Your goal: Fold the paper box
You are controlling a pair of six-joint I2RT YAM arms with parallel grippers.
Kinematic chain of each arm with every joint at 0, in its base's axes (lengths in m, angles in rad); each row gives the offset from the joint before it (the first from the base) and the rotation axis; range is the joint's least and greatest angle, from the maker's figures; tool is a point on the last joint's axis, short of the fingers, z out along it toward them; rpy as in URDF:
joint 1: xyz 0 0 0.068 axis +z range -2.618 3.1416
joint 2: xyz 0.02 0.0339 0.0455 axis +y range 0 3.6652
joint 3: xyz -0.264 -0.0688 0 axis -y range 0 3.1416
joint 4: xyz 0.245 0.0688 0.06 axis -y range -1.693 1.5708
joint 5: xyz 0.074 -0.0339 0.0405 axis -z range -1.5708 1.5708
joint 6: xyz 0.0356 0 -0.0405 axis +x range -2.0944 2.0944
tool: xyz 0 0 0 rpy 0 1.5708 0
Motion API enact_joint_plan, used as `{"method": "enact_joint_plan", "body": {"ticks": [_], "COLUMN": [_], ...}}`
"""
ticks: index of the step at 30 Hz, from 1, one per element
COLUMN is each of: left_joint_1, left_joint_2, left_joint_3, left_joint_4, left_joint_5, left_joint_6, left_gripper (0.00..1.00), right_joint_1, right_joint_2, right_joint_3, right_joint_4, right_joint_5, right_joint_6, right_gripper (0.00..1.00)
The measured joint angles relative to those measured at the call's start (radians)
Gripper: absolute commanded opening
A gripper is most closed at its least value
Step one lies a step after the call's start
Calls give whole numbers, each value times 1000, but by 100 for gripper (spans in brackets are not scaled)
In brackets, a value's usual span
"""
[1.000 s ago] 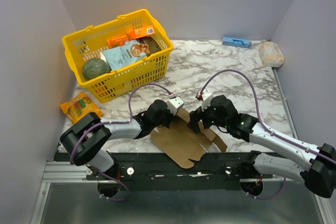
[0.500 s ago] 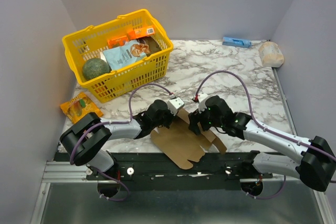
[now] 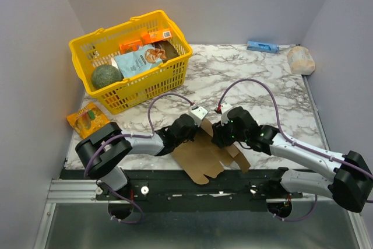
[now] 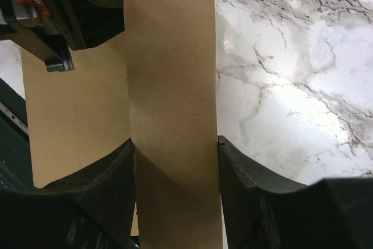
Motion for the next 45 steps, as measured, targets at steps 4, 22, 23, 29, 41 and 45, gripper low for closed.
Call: {"method": "enact_joint_plan", "body": {"ticks": [4,22,23,29,41,45], "left_joint_1": [-34,-76,-77,-82,-121,-129], "left_joint_2": [22,54,54,27,-3,-3], "left_joint_3": [34,68,68,24,-11,-11], "left_joint_4": [-35,-58,-60,-64,-113,-116], "left_joint_5": [-116,-244,-253,-336,-470,-486], "left_joint_6": [-59,-133,-136,-164,-209,-211], "left_gripper": [18,25,25,26,26,26], "right_joint_1": [0,9,11,13,13,3], "right_joint_2": [0,-15,-26,-137,-295,-291], "right_joint_3": [0,0,1,62,22,10], "right_joint_4": [0,-4,-9,-77,-182,-194], "right_joint_5": [12,35,37,131,213,250], "right_joint_6": [6,73,87,229,665,713], "right_gripper": [53,96,97,97,99,99]}}
